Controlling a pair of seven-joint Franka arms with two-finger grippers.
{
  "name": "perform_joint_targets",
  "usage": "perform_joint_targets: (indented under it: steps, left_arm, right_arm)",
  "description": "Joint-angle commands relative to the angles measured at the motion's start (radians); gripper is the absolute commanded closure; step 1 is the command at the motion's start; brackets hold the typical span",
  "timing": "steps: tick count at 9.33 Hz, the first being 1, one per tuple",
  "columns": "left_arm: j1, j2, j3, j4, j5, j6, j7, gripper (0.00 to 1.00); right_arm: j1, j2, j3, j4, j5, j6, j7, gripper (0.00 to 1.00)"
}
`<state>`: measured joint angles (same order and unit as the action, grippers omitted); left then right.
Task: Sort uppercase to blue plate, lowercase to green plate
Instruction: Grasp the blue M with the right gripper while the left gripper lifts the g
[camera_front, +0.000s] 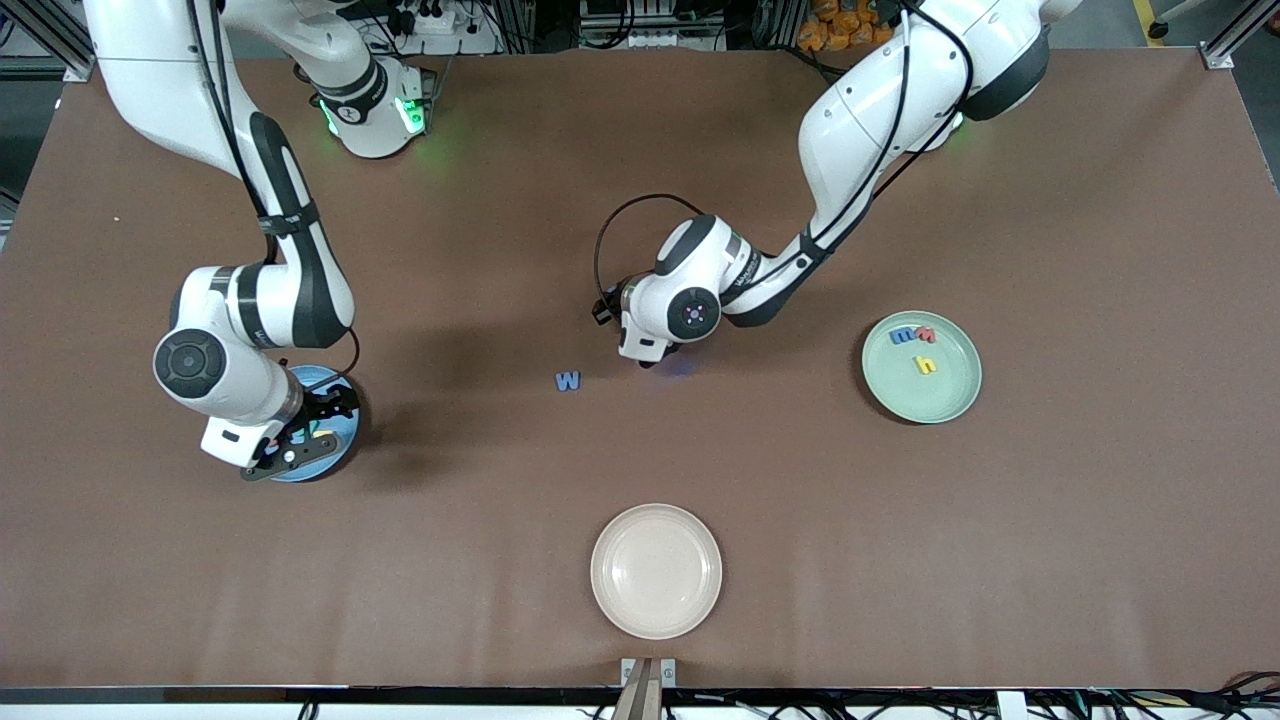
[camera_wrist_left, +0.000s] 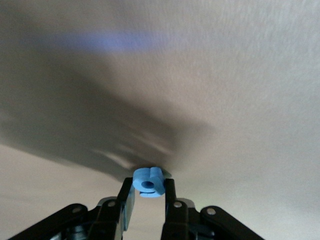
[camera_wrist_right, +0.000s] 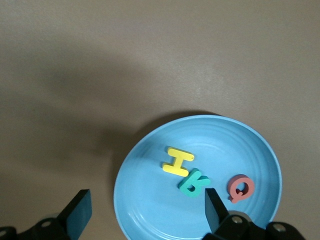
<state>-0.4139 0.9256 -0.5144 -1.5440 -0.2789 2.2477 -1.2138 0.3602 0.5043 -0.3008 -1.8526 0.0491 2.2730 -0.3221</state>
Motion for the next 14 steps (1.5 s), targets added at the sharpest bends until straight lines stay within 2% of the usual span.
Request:
perform_joint_targets:
  steps: [1, 3, 5, 7, 9, 11, 14]
  left_arm:
    - [0.032, 0.001, -0.009, 0.041, 0.004, -0.065, -0.013, 0.89]
    - [0.085, -0.017, -0.013, 0.047, 0.009, -0.103, 0.003, 0.90]
    - [0.160, -0.030, -0.019, 0.047, 0.010, -0.127, 0.071, 0.90]
    - [0.234, -0.069, -0.023, 0.047, 0.010, -0.184, 0.121, 0.91]
    - [0.314, -0.094, -0.038, 0.047, 0.010, -0.261, 0.166, 0.91]
    - [0.397, -0.134, -0.038, 0.047, 0.009, -0.379, 0.248, 0.91]
    - [0.519, -0.224, -0.021, 0.044, 0.013, -0.572, 0.412, 0.91]
  right_arm:
    - [0.031, 0.008, -0.001, 0.016, 0.047, -0.012, 0.049, 0.00]
    - [0.095, 0.010, -0.001, 0.016, 0.089, -0.009, 0.139, 0.00]
    - [0.188, 0.026, -0.001, 0.033, 0.167, -0.007, 0.251, 0.00]
    - [0.284, 0.048, -0.001, 0.065, 0.175, 0.003, 0.413, 0.00]
    - [0.388, 0.104, -0.001, 0.085, 0.175, 0.104, 0.564, 0.00]
    - [0.417, 0.158, 0.053, 0.085, 0.175, 0.199, 0.678, 0.00]
    - [0.422, 0.193, 0.126, 0.101, 0.175, 0.206, 0.802, 0.00]
